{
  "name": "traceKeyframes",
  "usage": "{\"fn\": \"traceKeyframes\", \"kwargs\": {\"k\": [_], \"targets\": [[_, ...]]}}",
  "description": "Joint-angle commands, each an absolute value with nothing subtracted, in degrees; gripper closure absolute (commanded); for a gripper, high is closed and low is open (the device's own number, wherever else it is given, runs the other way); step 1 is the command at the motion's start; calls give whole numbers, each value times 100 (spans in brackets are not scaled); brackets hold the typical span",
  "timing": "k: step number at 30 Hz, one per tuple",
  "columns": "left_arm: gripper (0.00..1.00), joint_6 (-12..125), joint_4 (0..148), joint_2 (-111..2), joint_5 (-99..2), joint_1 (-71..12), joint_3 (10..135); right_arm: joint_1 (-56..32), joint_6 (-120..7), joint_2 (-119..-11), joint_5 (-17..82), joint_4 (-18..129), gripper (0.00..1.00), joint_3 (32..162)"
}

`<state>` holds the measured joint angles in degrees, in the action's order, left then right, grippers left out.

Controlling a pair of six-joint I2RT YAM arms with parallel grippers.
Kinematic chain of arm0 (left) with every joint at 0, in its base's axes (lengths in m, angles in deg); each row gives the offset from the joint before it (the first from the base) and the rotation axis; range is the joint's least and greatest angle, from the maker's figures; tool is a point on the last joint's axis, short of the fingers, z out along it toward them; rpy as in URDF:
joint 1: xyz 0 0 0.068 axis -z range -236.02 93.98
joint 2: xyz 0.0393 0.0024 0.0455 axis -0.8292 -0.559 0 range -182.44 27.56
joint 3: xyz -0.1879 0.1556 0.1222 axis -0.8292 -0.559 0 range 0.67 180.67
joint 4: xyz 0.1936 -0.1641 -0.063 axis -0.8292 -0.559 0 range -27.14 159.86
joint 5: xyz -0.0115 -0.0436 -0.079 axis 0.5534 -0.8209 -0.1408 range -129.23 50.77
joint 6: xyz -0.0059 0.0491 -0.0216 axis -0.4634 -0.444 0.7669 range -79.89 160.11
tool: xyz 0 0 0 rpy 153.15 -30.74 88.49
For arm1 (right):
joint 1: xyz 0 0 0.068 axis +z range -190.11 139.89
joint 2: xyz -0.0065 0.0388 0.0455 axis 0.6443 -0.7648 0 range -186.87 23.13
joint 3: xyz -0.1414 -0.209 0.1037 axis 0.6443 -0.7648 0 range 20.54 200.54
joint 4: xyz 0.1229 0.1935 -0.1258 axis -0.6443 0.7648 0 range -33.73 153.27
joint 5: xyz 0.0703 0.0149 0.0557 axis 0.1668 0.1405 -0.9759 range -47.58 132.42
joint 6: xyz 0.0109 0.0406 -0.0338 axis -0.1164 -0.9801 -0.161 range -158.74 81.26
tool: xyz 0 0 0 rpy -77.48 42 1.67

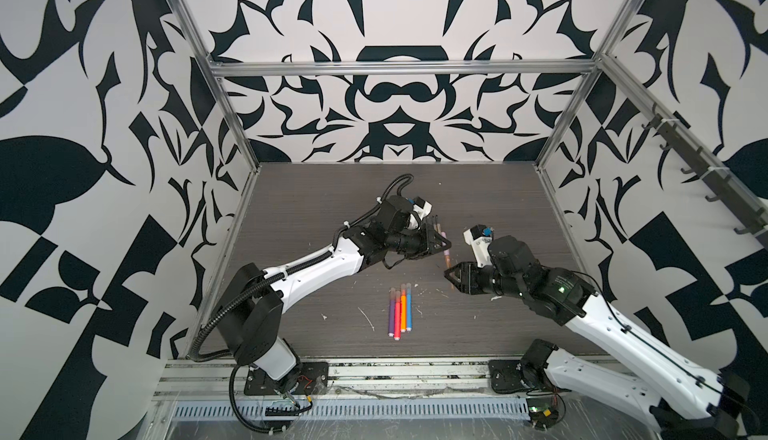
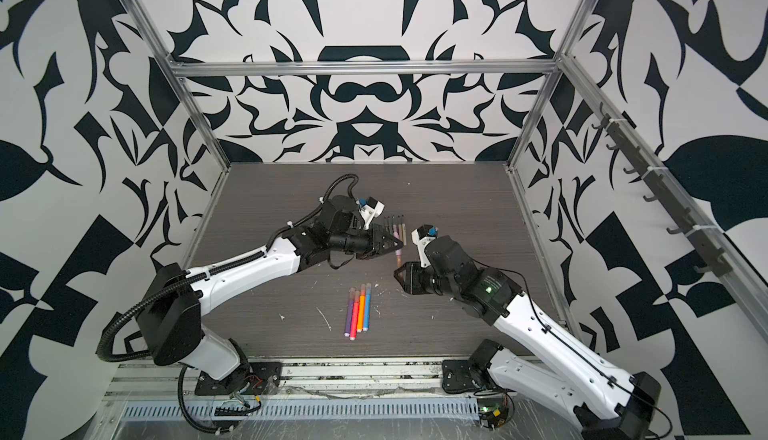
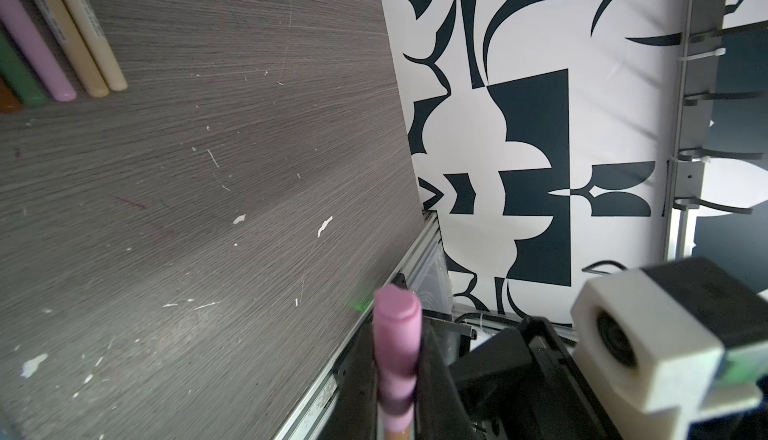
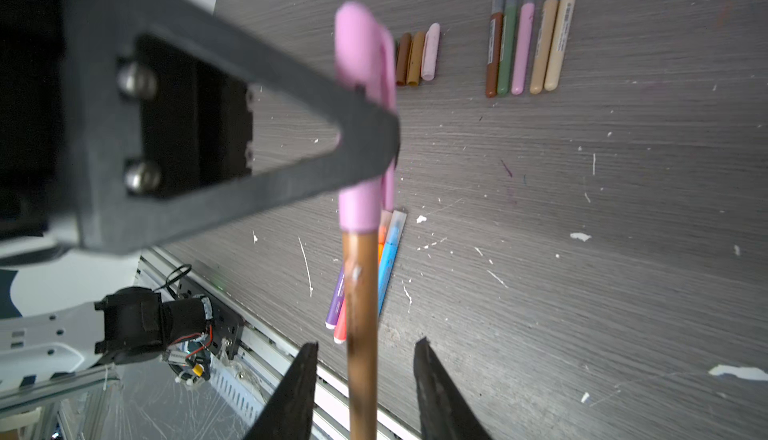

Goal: Open the pen caps
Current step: 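Close the left gripper on the pink cap while the right holds the pen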

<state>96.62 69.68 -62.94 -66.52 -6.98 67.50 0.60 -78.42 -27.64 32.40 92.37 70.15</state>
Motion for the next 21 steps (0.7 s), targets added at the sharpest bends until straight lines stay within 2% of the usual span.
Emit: {"fn": "traceKeyframes", "kwargs": {"k": [1,3,5,7,13,14,16,21], "targets": [[100,9565,7066,-6230,-6750,-680,6817,-206,-7582,-2885,2774,9043,60,7318],[100,9544,7059,-6201,-6742,-680,6799,-388,-7580,-2988,2532,8913,66,7328],[100,9511,7048,-6199,-6728,-680,6792,-491,-7641,-3067,2354,8787,79,7321],[100,9493,7065,-6211,-6741,-680,6791,-514,-7698,-3123,2261,8718,85,7265],[100,9471,7311,-6508,-6778,-748,7055,-515,-7947,-3060,1916,8359,85,6775],[100,9482,7353,-6583,-6842,-795,7138,-521,-7984,-3020,1871,8322,87,6690],[100,9543,7480,-6706,-6965,-892,7256,-522,-8037,-2917,1846,8285,100,6563],[100,9424,7410,-6928,-7128,-1331,7608,-513,-8248,-2584,1822,8278,100,6182]]}}
